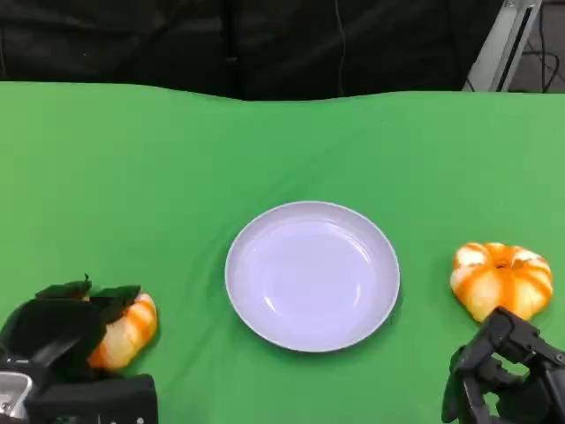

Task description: Grasp the bread from the table and place it into the plate.

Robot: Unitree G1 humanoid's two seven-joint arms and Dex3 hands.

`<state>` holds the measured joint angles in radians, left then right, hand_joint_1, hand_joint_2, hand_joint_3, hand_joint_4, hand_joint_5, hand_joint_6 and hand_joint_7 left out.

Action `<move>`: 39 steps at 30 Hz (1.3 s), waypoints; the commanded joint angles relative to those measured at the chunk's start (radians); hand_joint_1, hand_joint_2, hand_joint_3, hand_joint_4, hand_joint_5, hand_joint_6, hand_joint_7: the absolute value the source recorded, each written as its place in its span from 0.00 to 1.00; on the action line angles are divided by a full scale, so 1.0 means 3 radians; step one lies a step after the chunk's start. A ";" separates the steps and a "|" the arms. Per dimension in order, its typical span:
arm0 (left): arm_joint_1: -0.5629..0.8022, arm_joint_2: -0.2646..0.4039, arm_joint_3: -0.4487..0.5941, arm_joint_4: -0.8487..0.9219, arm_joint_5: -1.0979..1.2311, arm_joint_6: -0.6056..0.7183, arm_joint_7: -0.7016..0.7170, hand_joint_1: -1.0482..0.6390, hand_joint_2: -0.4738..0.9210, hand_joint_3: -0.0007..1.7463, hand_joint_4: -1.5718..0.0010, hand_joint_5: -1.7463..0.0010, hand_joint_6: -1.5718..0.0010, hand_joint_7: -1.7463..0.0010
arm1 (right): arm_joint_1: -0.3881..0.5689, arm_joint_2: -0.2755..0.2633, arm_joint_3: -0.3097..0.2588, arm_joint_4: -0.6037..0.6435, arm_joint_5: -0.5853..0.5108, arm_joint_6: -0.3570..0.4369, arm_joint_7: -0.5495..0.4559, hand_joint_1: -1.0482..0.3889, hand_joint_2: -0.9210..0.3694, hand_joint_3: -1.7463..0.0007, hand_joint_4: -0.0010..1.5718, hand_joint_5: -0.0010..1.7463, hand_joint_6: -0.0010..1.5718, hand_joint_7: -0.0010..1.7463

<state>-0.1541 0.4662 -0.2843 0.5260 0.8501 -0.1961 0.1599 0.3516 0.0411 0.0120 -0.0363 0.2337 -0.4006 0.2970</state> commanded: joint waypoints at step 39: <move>-0.0239 -0.0374 -0.0075 -0.1680 -0.0505 -0.0124 -0.0104 0.55 1.00 0.21 0.59 0.00 0.63 0.00 | 0.0014 -0.0033 -0.0030 -0.0027 0.0004 -0.0013 -0.0015 0.64 0.33 0.25 0.57 1.00 0.49 0.93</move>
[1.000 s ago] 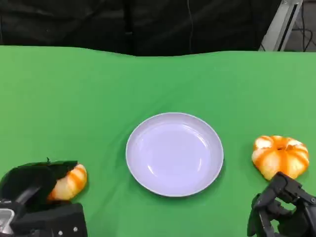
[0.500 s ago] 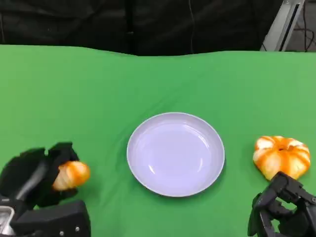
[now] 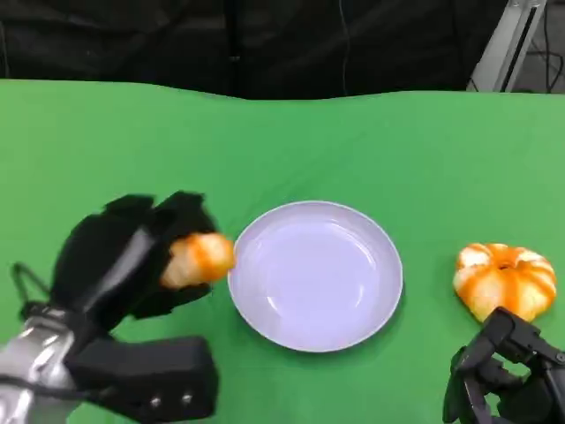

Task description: Grasp the bread from the table and place it into the plate.

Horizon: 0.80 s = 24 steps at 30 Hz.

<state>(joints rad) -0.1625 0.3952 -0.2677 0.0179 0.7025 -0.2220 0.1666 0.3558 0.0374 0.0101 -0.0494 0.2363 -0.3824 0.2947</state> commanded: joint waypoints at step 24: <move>-0.1314 -0.0829 -0.0797 0.2039 0.0034 -0.0632 -0.0041 0.52 1.00 0.19 0.72 0.47 0.58 0.57 | 0.0049 0.0030 0.0019 -0.0015 -0.0026 -0.0076 -0.0057 0.63 0.34 0.24 0.57 1.00 0.49 0.93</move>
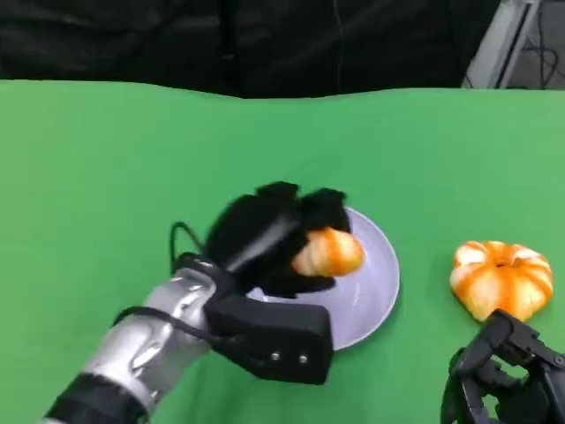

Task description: Grasp the bread from the table and place it into the plate.

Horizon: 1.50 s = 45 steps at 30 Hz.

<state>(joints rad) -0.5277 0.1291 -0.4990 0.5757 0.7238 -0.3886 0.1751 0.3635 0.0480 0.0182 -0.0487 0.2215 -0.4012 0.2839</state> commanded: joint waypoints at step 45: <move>0.2118 0.0590 0.1464 -0.2604 -0.3776 0.1540 -0.2216 0.56 0.70 0.75 0.43 0.00 0.51 0.00 | -0.0049 -0.0014 -0.0043 0.0027 -0.0050 -0.0036 -0.0048 0.64 0.34 0.24 0.57 1.00 0.50 0.93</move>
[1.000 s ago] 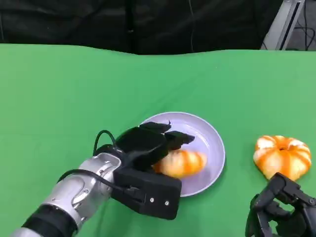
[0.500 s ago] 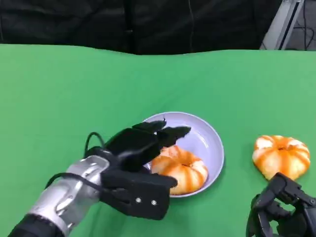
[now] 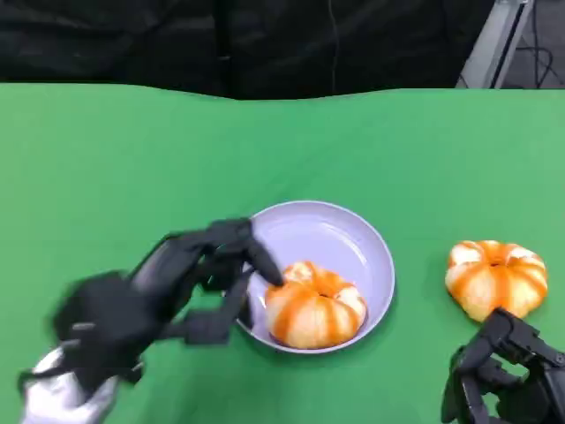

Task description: Grasp the bread from the table and place it into the plate.

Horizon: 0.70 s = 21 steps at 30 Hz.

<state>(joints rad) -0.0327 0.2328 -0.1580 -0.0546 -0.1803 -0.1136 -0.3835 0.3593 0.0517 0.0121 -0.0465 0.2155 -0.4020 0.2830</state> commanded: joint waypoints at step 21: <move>0.1128 0.0113 0.1140 0.0405 -0.1589 0.0679 -0.1487 0.51 0.90 0.45 0.44 0.00 0.53 0.00 | -0.0066 -0.0056 -0.0037 0.0076 0.0063 -0.0020 0.0024 0.64 0.34 0.24 0.57 1.00 0.49 0.93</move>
<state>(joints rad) 0.3194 0.2640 0.1665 0.0618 -0.6646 0.0987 -0.8161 0.3338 0.0441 0.0081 -0.0227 0.2170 -0.4032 0.2864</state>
